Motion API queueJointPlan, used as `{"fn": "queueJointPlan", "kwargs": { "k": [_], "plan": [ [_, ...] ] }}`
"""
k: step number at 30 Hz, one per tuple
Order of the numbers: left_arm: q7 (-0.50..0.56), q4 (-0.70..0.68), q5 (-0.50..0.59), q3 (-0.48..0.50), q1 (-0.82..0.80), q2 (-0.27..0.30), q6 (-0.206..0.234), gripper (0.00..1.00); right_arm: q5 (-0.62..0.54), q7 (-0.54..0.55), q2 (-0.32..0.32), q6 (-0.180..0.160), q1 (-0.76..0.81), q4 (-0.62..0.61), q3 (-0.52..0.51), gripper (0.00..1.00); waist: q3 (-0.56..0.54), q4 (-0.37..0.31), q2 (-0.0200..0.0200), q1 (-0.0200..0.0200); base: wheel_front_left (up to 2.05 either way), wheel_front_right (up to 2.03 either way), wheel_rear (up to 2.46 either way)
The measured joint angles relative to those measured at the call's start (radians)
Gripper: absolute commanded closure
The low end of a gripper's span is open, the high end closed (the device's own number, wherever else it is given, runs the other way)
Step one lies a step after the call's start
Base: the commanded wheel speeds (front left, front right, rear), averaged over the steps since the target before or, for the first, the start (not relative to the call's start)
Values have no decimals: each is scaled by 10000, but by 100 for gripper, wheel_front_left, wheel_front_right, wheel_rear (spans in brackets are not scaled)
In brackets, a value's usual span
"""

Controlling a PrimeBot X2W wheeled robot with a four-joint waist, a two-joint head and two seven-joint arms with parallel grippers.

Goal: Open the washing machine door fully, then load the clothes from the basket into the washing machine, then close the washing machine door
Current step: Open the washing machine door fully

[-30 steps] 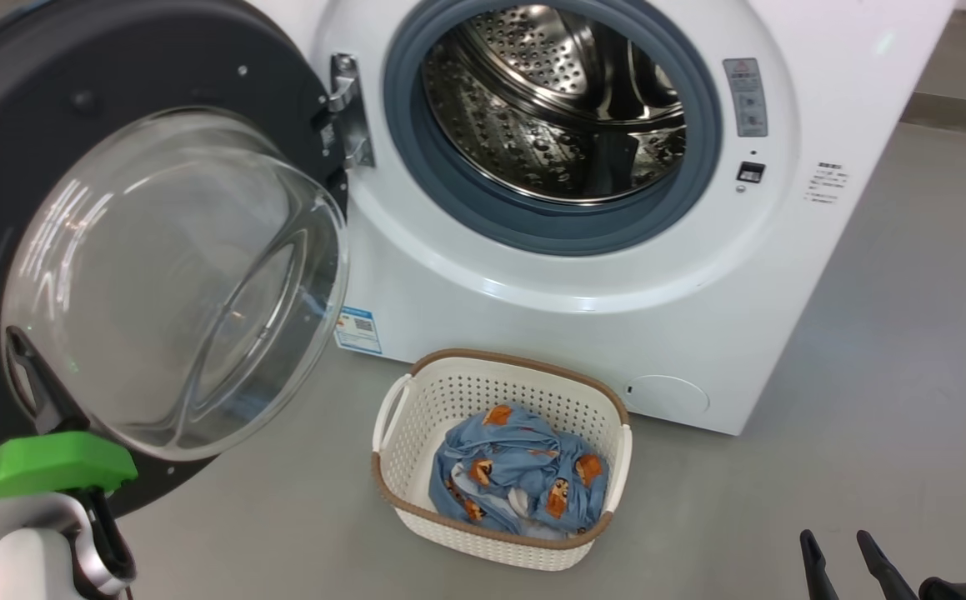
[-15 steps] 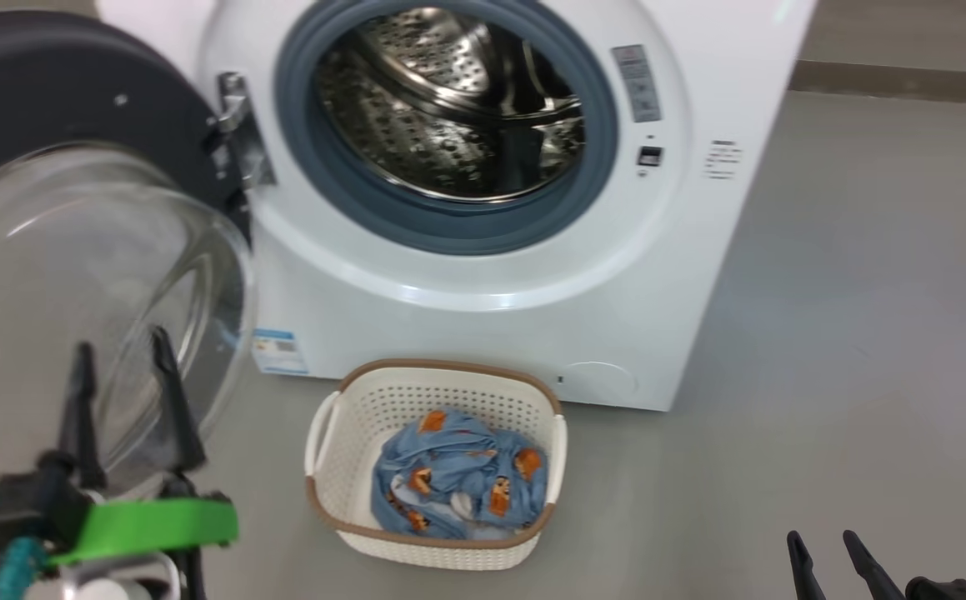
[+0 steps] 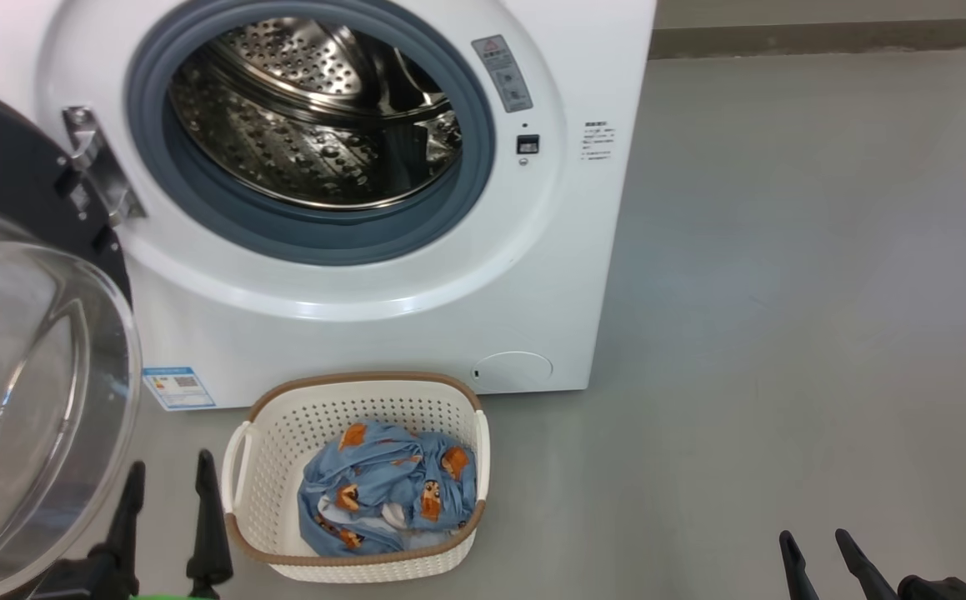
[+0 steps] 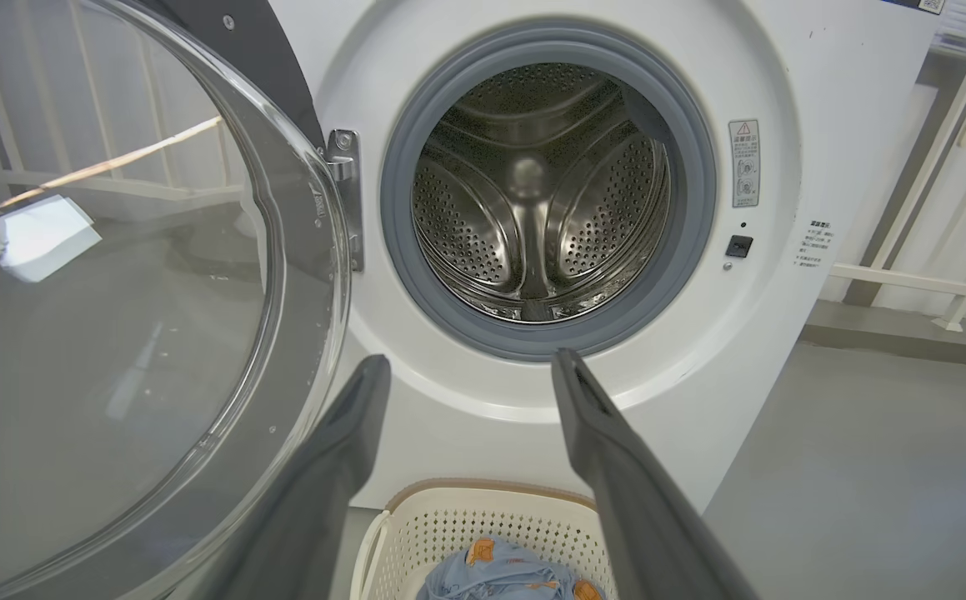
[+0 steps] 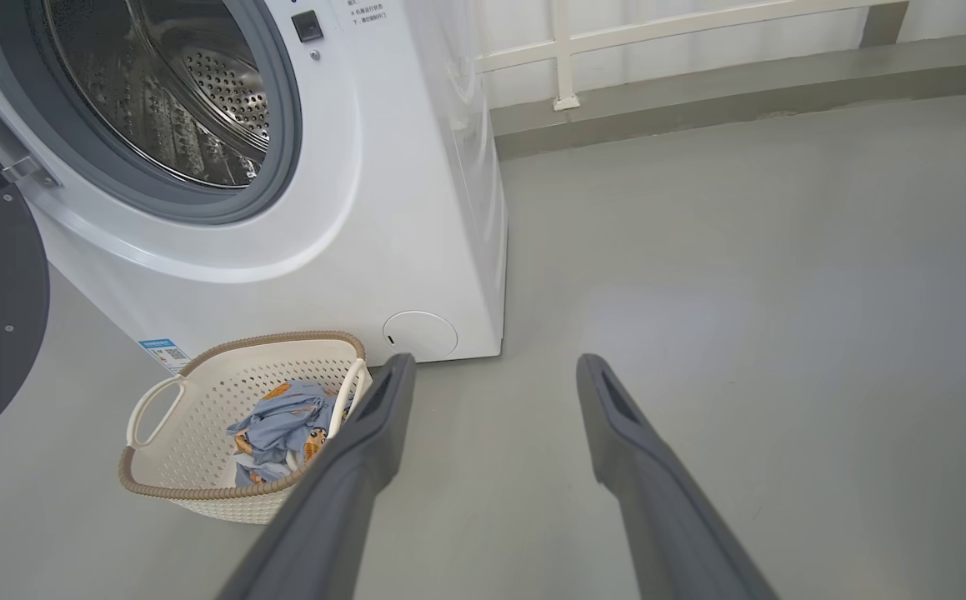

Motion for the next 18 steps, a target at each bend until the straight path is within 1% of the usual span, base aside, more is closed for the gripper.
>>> {"fn": "queueJointPlan", "kwargs": {
  "k": [1, 5, 6, 16, 18],
  "plan": [
    [0, 73, -2, 2, 31, 2, -73, 0, 0, 0, 0, 0, 0, 0, 21, 0, 11, -62, 0, 0, 0, 0, 0],
    [0, 460, -2, -12, 175, 0, -98, 0, 0, 0, 6, 0, -4, -4, 50, 0, 41, -165, 0, 0, 0, 0, 0],
    [0, 543, -2, -12, 178, 0, -159, 0, 0, 0, 8, 0, -4, -15, 58, 0, 33, -153, 0, 0, 0, 0, 0],
    [0, 1243, -42, -201, 416, 2, -148, 0, 0, 0, -13, 0, -24, -73, 115, 0, 19, 88, 0, 0, 0, 0, 0],
    [0, 1384, -190, -265, 417, 2, -130, 0, 0, 0, -48, 0, -37, -77, 123, 0, 12, 141, 0, 0, 0, 0, 0]
  ]
}}
